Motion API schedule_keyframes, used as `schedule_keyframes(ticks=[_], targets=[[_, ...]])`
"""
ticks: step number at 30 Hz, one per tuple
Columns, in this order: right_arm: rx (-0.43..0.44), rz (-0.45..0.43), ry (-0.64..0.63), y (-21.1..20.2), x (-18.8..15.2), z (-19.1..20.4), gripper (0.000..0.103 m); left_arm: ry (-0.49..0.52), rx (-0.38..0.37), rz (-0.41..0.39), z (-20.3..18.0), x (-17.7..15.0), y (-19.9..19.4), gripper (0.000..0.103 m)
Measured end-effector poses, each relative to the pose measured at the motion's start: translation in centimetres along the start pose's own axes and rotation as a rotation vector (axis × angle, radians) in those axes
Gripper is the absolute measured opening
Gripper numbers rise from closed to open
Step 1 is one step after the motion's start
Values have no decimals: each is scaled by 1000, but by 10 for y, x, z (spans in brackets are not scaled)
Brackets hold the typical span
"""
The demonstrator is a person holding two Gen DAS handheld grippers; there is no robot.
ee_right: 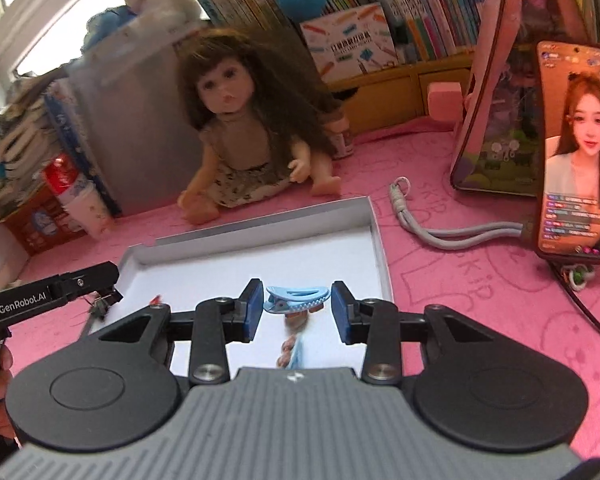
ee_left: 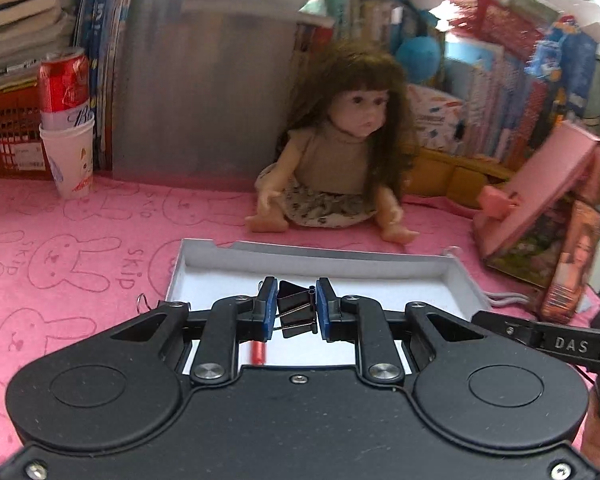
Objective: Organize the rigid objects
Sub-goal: 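Carry the binder clip with the left tool while the right tool carries the hair clip into the tray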
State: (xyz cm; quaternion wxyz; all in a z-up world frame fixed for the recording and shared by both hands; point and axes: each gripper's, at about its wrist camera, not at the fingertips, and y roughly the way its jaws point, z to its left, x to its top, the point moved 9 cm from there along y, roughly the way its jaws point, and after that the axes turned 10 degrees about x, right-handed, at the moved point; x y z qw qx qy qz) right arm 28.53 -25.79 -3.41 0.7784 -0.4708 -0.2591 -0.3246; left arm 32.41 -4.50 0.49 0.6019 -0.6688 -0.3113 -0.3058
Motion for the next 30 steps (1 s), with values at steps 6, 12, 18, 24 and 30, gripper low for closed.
schedule_keyframes(ticks=[6,12,18,24,30], targets=[[6,26,25,26,4,0,42,-5,5,26,-5,-1,29,19],[-12,35,15,43,6,1,42,29,41,31,-8,-3,44,19],[-21,32,21,50,7,-5,42,46,75,34,-3,-4,54,19],[-21,37,23,56,5,-8,42,54,88,49,0,-8,62,19],[-22,51,8,64,-1,-6,42,74,94,43,-3,-10,66,19]])
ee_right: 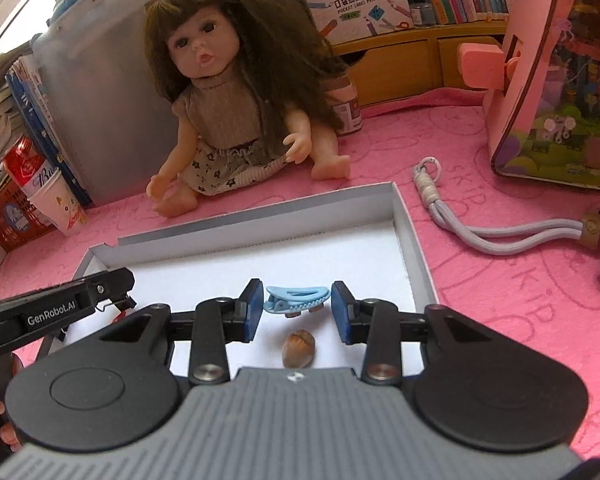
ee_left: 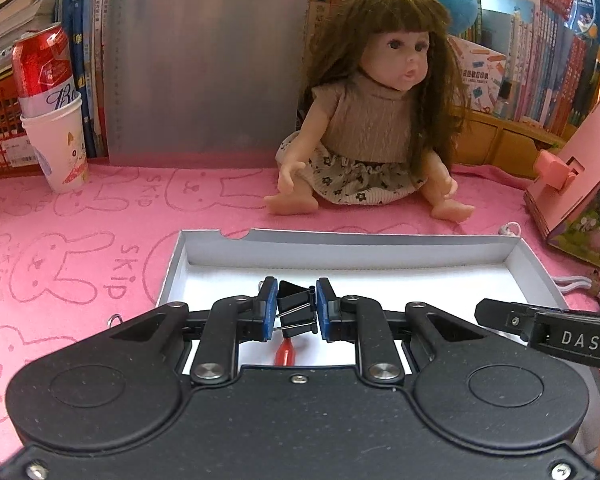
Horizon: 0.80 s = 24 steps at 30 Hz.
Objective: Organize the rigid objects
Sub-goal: 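Carry the binder clip with the left tool while the right tool carries the hair clip into the tray, then open the left tool to drop the binder clip while the right tool releases the hair clip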
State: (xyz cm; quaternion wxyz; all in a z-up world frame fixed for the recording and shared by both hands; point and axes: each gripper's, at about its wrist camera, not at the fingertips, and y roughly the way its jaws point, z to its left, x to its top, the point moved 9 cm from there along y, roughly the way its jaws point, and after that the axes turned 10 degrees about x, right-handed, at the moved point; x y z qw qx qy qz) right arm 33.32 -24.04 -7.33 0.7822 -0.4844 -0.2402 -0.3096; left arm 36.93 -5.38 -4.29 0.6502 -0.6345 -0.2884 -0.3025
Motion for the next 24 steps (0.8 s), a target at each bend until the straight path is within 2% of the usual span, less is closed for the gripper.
schedule_keyframes(ticks=[9,14,15,16,18,20,24], targets=[[-13,6,-27,4,-3,2,42,19,4,-3,-3,-4,1,20],[-16,4,-30,4,-3,2,46,19,8,-3,-2,-4,-1,21],[-20,1,-27,3,-3,2,55,22,10,-1,-2,-4,-2,23],[-19,-5,-26,2,-3,2,60,24,14,1,-2,-4,-3,28],[-15,-16,-25,0,-2,2,62,29,18,-6,-1,-3,-7,36],[-15,-22,-30,-3,-1,4,65,38,19,-18,0,-1,-12,37],[-19,-38,-60,-14,1,9,69,41,10,-31,1,0,-26,46]])
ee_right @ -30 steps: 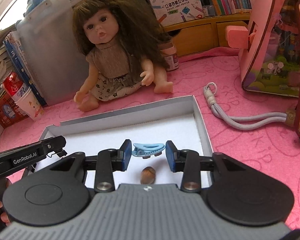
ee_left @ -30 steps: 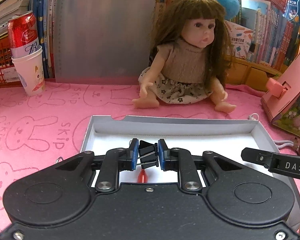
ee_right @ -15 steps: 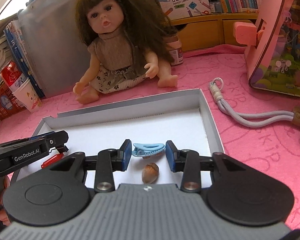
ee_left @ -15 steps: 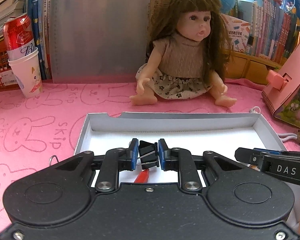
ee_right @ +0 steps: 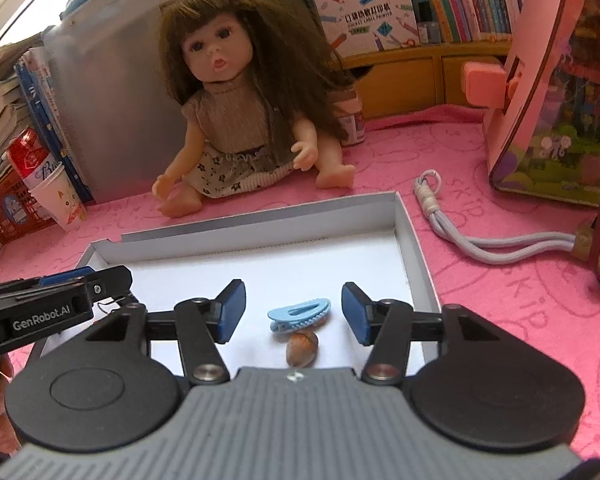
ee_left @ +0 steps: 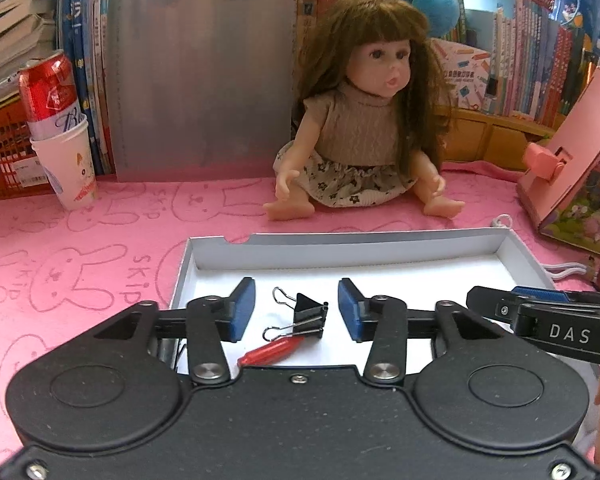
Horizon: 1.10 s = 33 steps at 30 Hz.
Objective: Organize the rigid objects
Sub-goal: 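Open the left tool to drop the binder clip while the right tool releases the hair clip, then withdraw both tools from the tray toward the remaining objects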
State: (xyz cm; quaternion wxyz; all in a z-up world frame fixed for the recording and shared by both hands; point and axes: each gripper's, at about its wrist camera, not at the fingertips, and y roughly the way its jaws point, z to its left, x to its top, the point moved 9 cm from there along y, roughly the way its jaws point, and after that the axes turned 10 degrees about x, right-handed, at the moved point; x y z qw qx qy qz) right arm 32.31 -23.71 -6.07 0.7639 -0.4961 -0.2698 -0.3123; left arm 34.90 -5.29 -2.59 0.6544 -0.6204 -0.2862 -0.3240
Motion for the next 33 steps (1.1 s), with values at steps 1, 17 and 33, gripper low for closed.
schedule_keyframes(ticks=[1,17,33], targets=[[0,-8,-10,-4,1,2,70,0,-5,-5,1,0,-5,48],[54,-103,-123,-77,-13,30,80,54,-62,-131,3,-14,-93,65],[8,-137,-260,-120,-45,49,86,114,-163,-196,-14,-59,-160,76]])
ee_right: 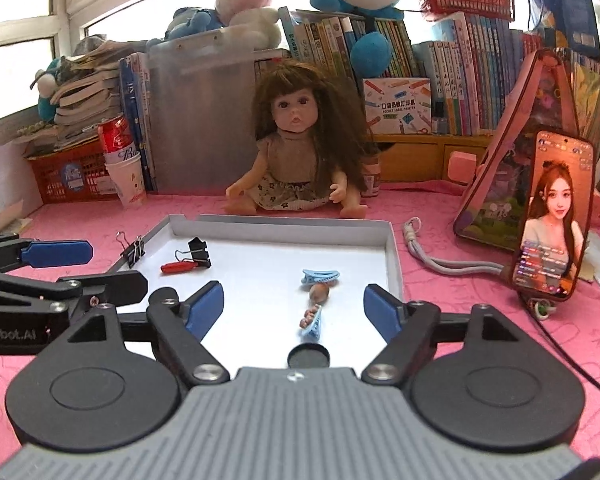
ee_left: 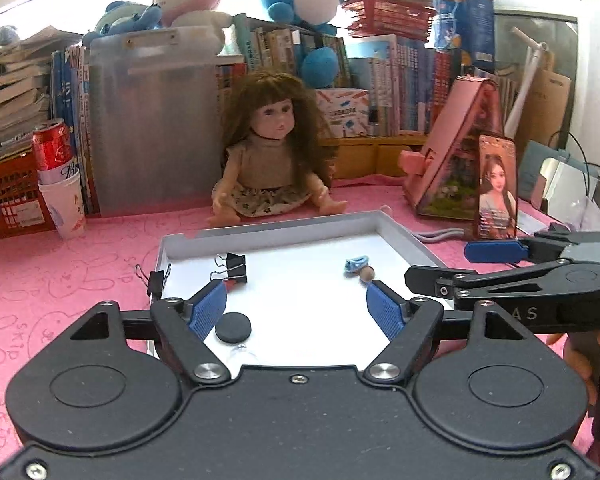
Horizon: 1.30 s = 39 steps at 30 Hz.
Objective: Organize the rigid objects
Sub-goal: 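Withdraw both tools from the tray toward the remaining objects, then grasp a brown nut with the left tool while the right tool grasps a black disc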
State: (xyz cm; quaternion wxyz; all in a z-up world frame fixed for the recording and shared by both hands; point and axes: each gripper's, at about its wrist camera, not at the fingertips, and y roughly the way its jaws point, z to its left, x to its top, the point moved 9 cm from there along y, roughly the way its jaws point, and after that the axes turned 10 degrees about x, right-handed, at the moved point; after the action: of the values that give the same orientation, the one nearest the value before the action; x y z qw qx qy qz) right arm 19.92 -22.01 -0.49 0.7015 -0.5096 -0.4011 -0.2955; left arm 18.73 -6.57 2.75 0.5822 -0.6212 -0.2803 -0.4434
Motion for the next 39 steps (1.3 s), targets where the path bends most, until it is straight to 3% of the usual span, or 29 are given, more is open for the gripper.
schedule_keyframes(ticks=[13,29,35,39], targets=[[-5,-14,-37,-26,-14,3,88,19,-36,-12,-11,-22,-29,77],[3,25,-130,-44,-60,4,88,42,-80,66,-22,-76,-44,76],[13,51,-115,-41,-72,6,88,32,-88,101,-22,-91,-41,70],[15,65,-118,-39,-79,8,88,26,-101,115,-24,-96,-41,59]])
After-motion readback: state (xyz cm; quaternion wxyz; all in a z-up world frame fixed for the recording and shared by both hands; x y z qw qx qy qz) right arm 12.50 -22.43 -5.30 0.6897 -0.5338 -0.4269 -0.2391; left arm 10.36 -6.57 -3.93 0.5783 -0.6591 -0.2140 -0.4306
